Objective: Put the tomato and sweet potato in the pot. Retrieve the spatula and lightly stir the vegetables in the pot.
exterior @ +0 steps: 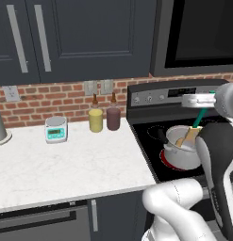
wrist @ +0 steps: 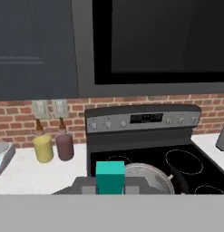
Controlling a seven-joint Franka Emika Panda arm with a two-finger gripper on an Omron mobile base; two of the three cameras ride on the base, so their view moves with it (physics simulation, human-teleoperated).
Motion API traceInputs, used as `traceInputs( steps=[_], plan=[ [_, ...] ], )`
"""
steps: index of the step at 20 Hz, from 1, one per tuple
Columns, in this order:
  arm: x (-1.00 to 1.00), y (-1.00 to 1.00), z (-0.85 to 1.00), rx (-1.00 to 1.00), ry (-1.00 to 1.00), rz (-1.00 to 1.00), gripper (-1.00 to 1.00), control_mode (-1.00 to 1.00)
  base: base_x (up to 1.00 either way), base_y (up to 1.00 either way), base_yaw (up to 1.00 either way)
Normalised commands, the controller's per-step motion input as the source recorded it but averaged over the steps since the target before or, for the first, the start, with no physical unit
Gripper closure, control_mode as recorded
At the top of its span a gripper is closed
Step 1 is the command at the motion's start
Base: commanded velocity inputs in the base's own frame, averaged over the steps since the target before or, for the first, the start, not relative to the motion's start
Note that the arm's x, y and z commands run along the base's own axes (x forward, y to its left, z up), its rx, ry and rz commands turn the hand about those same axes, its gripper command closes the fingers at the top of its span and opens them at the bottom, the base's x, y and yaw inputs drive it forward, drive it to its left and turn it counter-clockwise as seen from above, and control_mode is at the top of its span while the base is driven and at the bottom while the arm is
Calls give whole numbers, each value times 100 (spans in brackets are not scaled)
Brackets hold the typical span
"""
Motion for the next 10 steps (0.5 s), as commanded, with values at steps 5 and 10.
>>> traceInputs(
  steps=[5, 10],
  plan=[
    [0, -100, -14, 14, 1, -24, 100, -100, 0, 0, 0],
    [0, -100, -27, 16, -8, -6, 100, -100, 0, 0, 0]
  ],
)
